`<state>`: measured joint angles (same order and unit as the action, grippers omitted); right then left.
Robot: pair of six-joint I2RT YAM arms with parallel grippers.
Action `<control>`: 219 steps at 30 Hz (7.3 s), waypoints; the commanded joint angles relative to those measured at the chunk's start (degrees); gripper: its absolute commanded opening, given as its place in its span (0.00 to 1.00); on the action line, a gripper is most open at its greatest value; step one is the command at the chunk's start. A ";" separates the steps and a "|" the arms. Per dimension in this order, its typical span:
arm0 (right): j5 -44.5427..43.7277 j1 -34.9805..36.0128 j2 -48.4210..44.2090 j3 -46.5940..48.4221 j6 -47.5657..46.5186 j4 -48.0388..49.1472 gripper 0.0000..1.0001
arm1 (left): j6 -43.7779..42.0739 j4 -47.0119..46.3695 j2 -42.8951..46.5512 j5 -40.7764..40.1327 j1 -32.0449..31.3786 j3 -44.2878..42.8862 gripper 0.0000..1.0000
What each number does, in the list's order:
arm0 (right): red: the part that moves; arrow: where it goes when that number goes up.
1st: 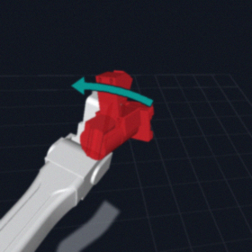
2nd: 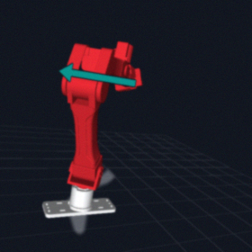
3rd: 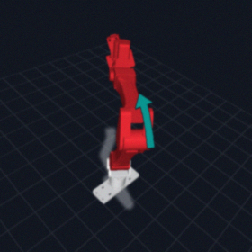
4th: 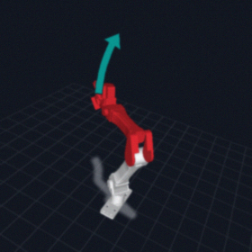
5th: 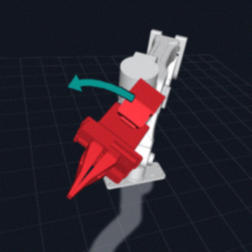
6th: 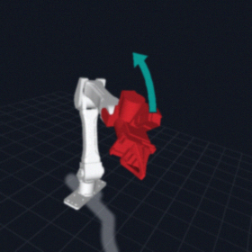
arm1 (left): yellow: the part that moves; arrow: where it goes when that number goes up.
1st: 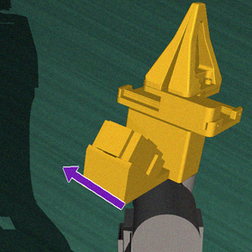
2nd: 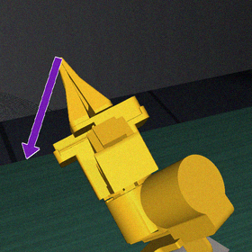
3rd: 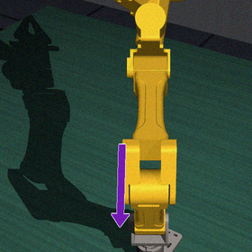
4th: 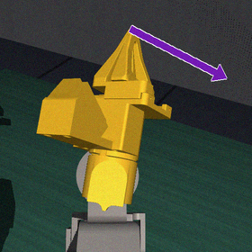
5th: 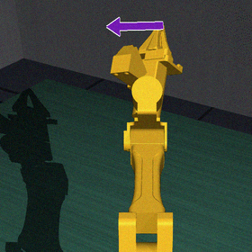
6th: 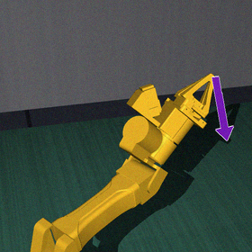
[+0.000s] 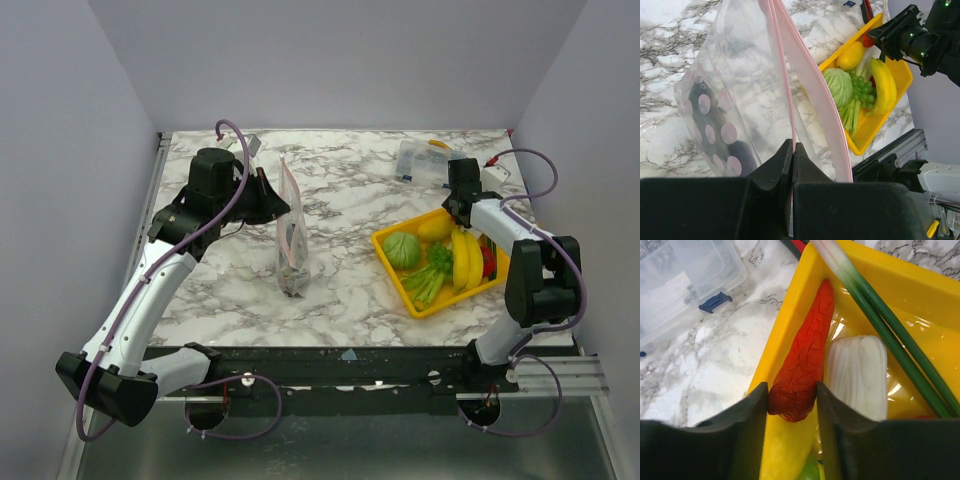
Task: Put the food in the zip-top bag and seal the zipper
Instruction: Pick up the fake vegetable from the bin, then place the fake vegetable in the zipper food storage bag, then pick up the fake fruit from the bin.
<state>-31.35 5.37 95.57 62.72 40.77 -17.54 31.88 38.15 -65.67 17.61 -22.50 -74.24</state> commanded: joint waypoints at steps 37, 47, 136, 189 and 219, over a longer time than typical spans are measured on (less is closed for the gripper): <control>64.26 23.13 -24.95 20.16 14.40 -4.86 0.00 | -0.26 -1.00 0.16 0.43 0.00 -0.12 0.00; 48.10 37.29 -19.40 28.39 17.41 -11.69 0.00 | 2.18 -1.71 0.19 0.02 -0.09 -0.56 0.00; -3.46 28.02 -32.36 0.27 2.23 -21.57 0.59 | -1.78 1.20 1.55 -6.31 -0.03 -0.93 0.00; 1.23 9.37 -19.75 -9.97 28.61 -27.60 0.27 | -0.77 -0.19 1.51 -1.79 0.00 0.23 0.00; 64.45 25.56 -24.97 13.66 1.50 7.03 0.00 | 0.55 -1.82 0.72 0.86 0.00 1.16 0.00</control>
<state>23.07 23.42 67.20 71.99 42.09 -22.68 31.62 38.04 -64.69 16.40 -22.50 -73.95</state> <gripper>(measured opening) 0.352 0.010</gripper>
